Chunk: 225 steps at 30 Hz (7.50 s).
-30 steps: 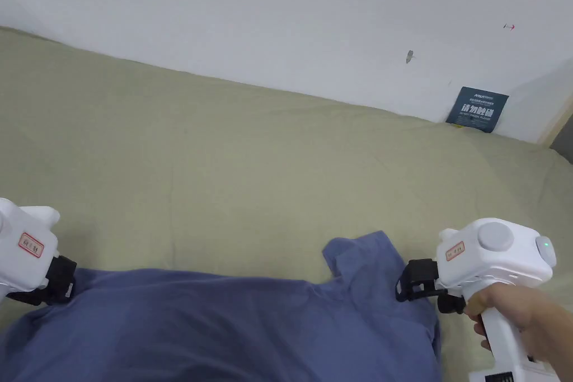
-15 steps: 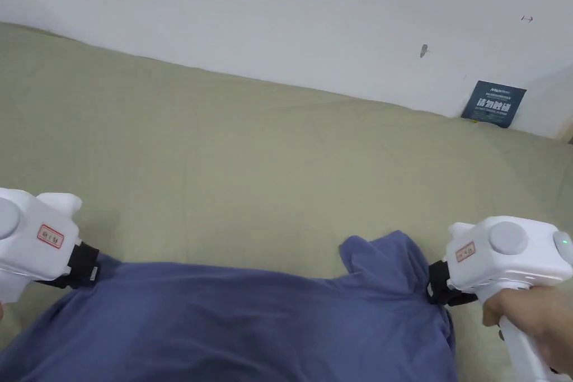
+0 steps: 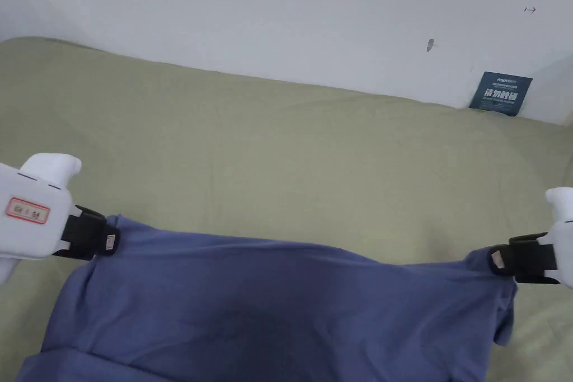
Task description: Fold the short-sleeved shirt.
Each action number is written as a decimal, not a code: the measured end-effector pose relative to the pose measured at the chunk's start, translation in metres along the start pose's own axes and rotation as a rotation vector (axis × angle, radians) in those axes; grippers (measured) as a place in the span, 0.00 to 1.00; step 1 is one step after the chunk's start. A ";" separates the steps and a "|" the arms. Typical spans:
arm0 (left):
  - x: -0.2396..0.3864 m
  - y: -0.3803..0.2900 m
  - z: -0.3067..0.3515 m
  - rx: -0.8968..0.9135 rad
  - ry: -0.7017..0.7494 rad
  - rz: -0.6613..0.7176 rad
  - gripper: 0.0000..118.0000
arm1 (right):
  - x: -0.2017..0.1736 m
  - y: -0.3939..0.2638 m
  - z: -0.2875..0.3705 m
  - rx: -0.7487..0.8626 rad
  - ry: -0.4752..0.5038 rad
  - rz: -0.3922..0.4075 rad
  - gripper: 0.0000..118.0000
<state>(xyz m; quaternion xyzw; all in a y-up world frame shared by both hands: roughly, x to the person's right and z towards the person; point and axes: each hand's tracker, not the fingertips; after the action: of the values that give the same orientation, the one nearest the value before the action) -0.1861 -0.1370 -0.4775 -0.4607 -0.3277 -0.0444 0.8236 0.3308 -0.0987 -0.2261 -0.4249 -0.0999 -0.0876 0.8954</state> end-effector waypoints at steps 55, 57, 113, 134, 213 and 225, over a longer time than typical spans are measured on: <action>0.254 -0.240 0.057 0.247 0.215 -0.074 0.06 | -0.216 -0.241 0.089 0.303 -0.118 -0.033 0.01; 0.261 -0.255 0.049 0.233 0.209 -0.077 0.06 | -0.224 -0.254 0.086 0.324 -0.122 -0.053 0.01; -0.086 -0.239 -0.009 -0.024 -0.373 0.633 0.10 | -0.162 -0.201 0.069 0.182 0.034 -0.153 0.01; 0.098 -0.144 0.030 0.029 -0.460 0.020 0.10 | -0.136 -0.221 0.108 0.247 -0.029 -0.209 0.01; 0.095 -0.219 -0.116 -0.141 -0.711 0.699 0.68 | -0.120 -0.218 0.149 0.337 0.047 -0.194 0.01; 0.080 -0.202 -0.084 0.018 -0.515 0.693 0.14 | -0.116 -0.223 0.145 0.295 0.016 -0.194 0.01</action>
<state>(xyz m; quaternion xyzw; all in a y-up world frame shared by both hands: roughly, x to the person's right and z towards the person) -0.1574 -0.2997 -0.3139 -0.5324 -0.3489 0.3543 0.6850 0.1499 -0.1163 0.0004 -0.2765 -0.1451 -0.1615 0.9362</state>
